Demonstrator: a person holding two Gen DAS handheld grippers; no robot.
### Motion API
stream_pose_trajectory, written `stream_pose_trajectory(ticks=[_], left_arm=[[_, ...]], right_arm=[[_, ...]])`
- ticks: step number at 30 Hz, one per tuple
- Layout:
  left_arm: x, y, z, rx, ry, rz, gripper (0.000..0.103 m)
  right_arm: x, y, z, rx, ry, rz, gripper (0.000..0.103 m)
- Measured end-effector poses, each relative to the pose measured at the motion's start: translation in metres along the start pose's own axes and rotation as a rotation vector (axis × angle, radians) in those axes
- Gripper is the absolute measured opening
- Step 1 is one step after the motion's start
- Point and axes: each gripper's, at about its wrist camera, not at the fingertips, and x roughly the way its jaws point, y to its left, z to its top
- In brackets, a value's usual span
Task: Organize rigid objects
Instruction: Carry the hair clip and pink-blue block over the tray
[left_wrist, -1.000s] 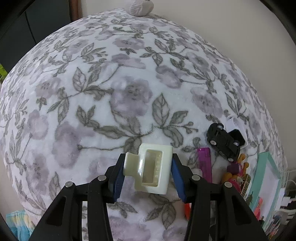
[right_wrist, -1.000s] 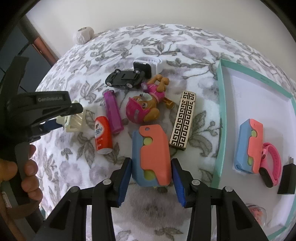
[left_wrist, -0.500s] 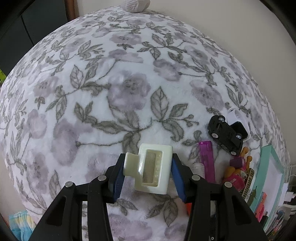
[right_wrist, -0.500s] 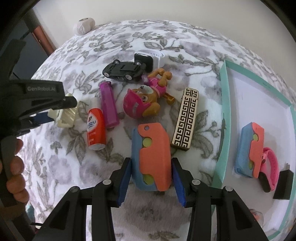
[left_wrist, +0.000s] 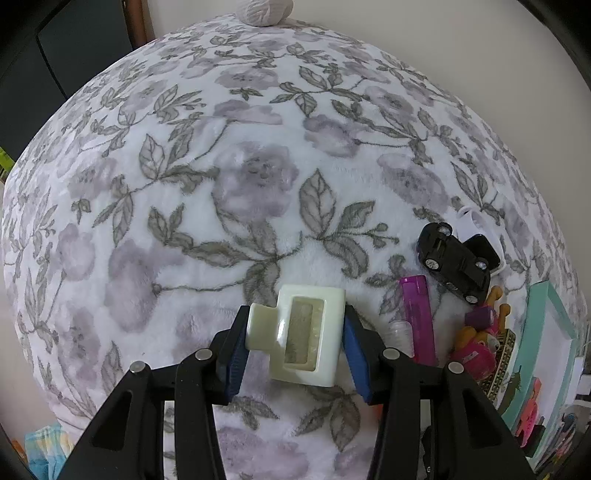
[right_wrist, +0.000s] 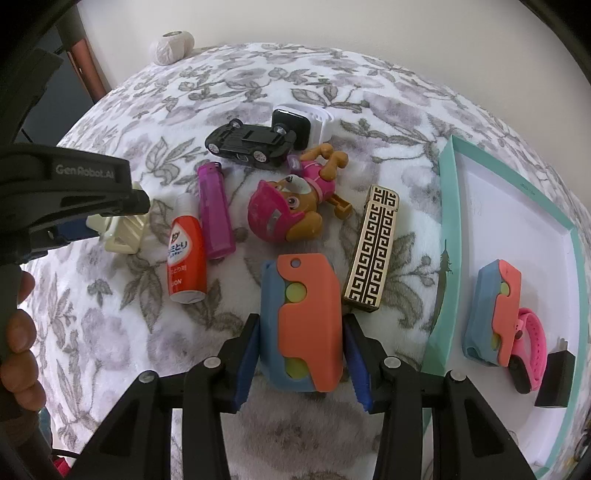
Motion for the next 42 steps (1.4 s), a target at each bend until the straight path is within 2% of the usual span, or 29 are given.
stream_pose_trajectory(ticks=[10,15,18,23,27,31,36,42], left_arm=[[0.008,-0.004,-0.002,0.023,0.000,0.013,0.049],[0.006,0.003,-0.001,-0.002,0.004,-0.017,0.049],[-0.001,0.007,0.000,-0.013,-0.007,-0.035,0.049],[-0.030,0.009,0.006,-0.015,-0.081,-0.080,0.049],[-0.060,0.005,0.007,-0.010,-0.145,-0.162,0.049],[-0.091,-0.017,0.004,0.051,-0.226,-0.237,0.049],[-0.112,-0.054,-0.005,0.153,-0.285,-0.287,0.049],[-0.116,-0.102,-0.017,0.251,-0.272,-0.314,0.049]], right_arm=[[-0.003,-0.001,-0.007,-0.007,-0.014,-0.005,0.045],[-0.005,0.000,-0.006,-0.004,-0.008,-0.007,0.044],[-0.009,-0.006,-0.004,0.024,-0.005,0.020,0.044],[-0.028,-0.019,0.001,0.077,-0.044,0.058,0.044],[-0.050,-0.034,0.006,0.123,-0.102,0.091,0.044],[-0.080,-0.054,0.013,0.173,-0.191,0.085,0.044],[-0.098,-0.083,0.014,0.258,-0.244,0.099,0.044],[-0.106,-0.122,0.007,0.351,-0.257,0.067,0.044]])
